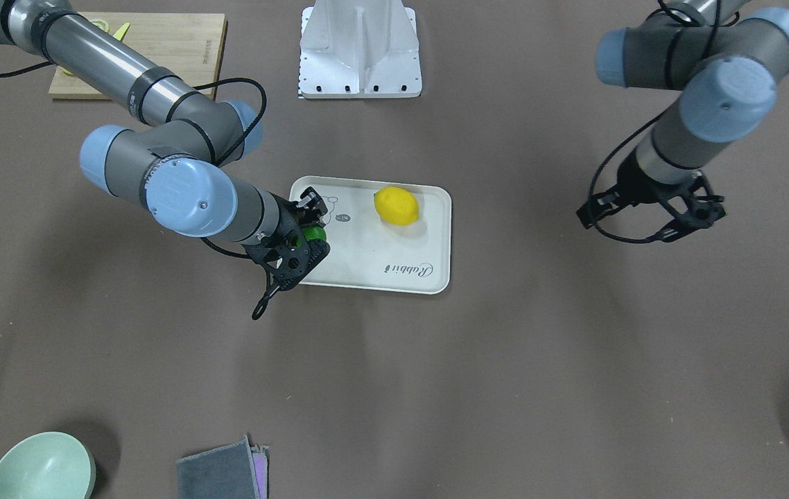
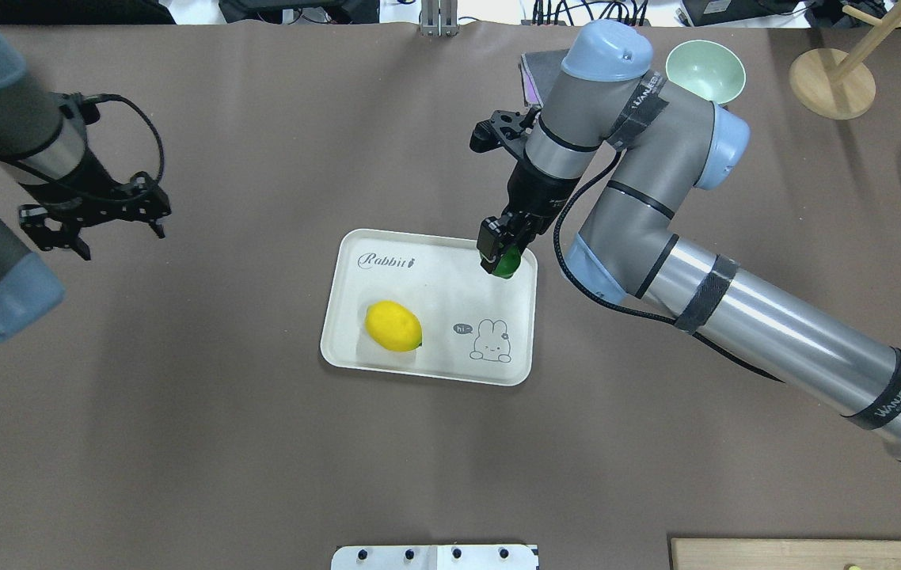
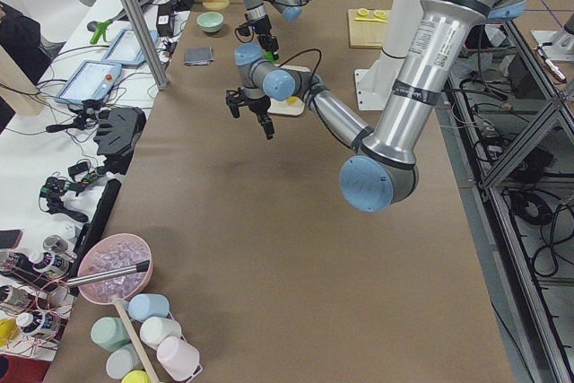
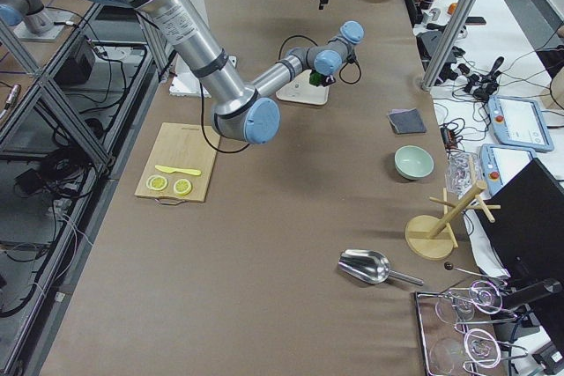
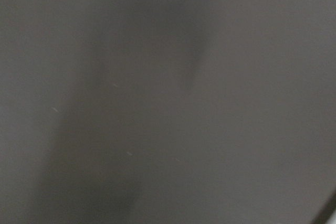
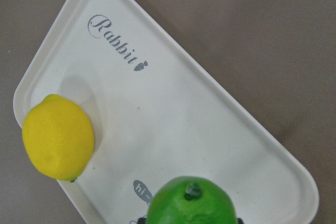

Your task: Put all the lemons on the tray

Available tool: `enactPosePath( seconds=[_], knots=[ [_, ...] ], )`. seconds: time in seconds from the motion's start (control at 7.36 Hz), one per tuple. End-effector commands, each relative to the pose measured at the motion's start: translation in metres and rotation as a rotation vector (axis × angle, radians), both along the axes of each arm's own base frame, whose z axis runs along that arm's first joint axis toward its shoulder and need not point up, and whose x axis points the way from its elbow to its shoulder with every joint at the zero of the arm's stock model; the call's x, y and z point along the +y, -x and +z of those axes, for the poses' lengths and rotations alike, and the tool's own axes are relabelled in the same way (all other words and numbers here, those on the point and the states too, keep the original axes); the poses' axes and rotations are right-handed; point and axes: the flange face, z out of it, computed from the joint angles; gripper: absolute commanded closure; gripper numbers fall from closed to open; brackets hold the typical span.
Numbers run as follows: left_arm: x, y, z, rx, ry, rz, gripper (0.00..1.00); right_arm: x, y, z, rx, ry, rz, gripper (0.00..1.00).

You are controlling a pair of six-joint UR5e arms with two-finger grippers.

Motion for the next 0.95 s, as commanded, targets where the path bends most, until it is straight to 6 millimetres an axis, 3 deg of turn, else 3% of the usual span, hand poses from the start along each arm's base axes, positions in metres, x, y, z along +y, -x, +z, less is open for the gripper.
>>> enactPosePath(
  seconds=[0.0, 0.14, 0.41, 0.68, 0.82],
  knots=[
    [0.002, 0.090, 0.080, -0.016, -0.080, 0.107, 0.02, 0.001, 0.004, -0.002, 0.013, -0.018, 0.014, 0.00],
    [0.002, 0.121, 0.105, -0.012, -0.098, 0.137, 0.02, -0.010, -0.008, -0.001, 0.015, -0.017, 0.034, 0.00],
    [0.022, 0.172, 0.154, -0.006, -0.141, 0.214, 0.02, -0.052, -0.063, -0.002, 0.005, -0.001, 0.110, 0.00],
    [0.041, 0.214, 0.189, -0.005, -0.179, 0.268, 0.02, -0.092, -0.132, 0.031, 0.044, 0.128, 0.178, 0.00],
    [0.051, 0.237, 0.210, -0.001, -0.195, 0.294, 0.02, -0.110, -0.174, 0.065, 0.100, 0.212, 0.237, 0.00]
  ],
)
